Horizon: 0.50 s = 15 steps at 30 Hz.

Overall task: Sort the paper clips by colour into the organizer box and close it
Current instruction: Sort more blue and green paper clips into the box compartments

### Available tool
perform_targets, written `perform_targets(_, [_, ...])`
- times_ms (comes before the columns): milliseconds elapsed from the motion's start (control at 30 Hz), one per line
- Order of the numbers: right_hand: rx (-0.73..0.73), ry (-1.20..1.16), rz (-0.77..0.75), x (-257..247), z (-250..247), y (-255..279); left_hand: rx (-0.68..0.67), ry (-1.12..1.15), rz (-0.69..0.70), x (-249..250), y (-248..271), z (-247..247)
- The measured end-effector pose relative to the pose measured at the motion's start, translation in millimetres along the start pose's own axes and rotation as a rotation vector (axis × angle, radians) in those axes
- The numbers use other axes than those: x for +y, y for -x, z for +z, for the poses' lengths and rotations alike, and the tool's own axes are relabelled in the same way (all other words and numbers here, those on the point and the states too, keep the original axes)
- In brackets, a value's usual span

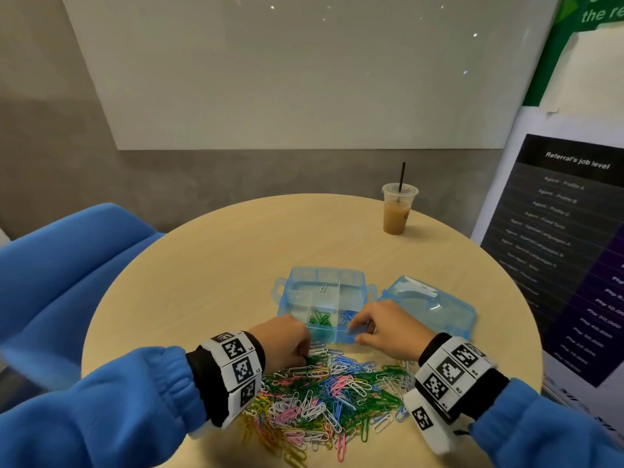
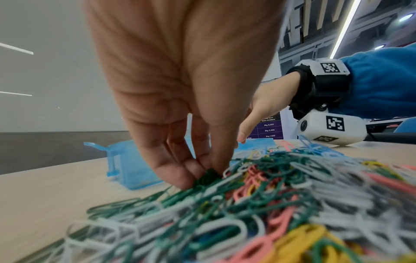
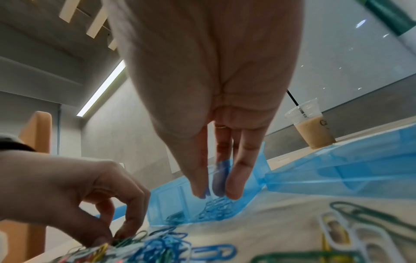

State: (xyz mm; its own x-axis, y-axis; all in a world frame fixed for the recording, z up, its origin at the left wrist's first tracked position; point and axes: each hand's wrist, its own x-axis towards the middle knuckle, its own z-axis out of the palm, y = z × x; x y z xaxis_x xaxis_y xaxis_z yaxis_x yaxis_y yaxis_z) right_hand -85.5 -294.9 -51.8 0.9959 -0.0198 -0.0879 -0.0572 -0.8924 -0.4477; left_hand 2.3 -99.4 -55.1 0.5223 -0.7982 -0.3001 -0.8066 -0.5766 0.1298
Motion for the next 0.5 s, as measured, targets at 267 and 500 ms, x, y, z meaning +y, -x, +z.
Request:
perform_targets(267, [-0.003, -0.001, -0.005, 0.8, 0.7, 4.0, -0.052, -0.002, 0.032, -2.3, 3.1, 8.2])
perform_targets(500, [0.004, -0.030, -0.035, 2.3, 3.0, 6.6, 0.108, 0.205, 0.063, -12.2, 10.9, -4.4])
